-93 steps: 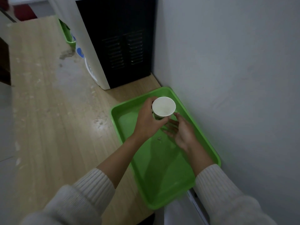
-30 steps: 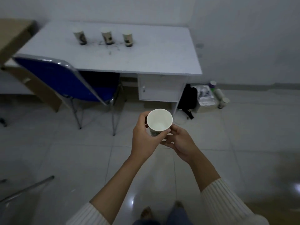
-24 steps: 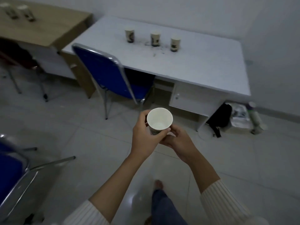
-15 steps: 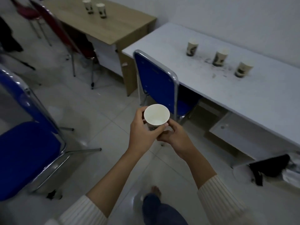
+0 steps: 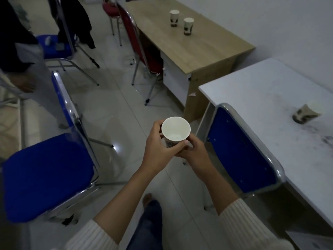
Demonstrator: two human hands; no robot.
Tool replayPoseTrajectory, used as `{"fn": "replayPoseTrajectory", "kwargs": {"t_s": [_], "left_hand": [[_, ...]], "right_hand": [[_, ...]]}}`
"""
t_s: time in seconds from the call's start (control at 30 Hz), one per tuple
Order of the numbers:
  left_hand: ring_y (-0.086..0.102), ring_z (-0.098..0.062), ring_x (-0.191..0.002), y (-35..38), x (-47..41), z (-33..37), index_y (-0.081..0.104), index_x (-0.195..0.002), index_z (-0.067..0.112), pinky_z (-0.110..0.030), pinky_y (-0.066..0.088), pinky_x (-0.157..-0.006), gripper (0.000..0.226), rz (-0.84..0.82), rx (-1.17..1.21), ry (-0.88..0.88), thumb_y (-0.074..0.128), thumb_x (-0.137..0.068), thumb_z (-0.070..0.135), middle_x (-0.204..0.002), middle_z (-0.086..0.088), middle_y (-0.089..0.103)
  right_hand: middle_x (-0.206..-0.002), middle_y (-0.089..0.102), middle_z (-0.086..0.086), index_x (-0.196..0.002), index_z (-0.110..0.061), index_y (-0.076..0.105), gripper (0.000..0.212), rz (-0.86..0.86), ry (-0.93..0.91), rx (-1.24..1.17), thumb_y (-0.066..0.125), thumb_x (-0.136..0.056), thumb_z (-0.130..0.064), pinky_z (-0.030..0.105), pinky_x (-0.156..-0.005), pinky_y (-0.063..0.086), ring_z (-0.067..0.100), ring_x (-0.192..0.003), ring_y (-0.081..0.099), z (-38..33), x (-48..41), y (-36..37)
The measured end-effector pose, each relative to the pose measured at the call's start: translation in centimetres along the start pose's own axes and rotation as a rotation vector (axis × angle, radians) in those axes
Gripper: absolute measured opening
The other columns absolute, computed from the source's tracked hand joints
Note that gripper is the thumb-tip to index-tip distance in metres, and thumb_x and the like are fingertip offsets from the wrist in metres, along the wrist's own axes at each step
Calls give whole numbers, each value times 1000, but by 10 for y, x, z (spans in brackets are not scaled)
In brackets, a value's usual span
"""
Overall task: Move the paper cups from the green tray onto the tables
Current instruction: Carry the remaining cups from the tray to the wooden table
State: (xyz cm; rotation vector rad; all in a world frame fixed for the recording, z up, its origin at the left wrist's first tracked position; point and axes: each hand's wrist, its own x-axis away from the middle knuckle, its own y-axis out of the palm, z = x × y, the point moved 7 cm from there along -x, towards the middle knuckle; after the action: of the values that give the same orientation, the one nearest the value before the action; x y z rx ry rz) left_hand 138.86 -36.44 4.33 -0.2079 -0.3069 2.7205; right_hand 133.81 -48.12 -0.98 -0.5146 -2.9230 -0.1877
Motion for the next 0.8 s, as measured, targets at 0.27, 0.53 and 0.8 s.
{"fn": "replayPoseTrajectory", "kwargs": {"t_s": [0.27, 0.53, 0.8], "left_hand": [[54, -8, -111, -34, -185, -14, 48, -121, 19, -10, 47, -85, 65, -6, -29, 45, 84, -67, 26, -120, 5, 57], [54, -4, -107, -42, -353, -31, 48, -122, 17, -9, 45, -83, 62, 32, -10, 83, 82, -70, 24, -119, 5, 55], [51, -3, -112, -40, -543, -43, 50, -123, 18, -13, 47, -88, 69, 102, -31, 91, 84, -65, 33, -126, 2, 51]], "right_hand": [[-124, 63, 5, -128, -23, 55, 55, 11, -60, -20, 66, -81, 4, 37, -80, 59, 25, -105, 66, -45, -174, 31], [-126, 62, 9, -129, -27, 55, 60, -16, -59, 12, 69, -80, 4, 46, -85, 58, 28, -106, 65, -77, -349, 32], [-115, 69, 6, -124, -17, 59, 52, -45, -129, 74, 71, -77, 5, 27, -76, 56, 17, -101, 68, -137, -532, 19]]}}
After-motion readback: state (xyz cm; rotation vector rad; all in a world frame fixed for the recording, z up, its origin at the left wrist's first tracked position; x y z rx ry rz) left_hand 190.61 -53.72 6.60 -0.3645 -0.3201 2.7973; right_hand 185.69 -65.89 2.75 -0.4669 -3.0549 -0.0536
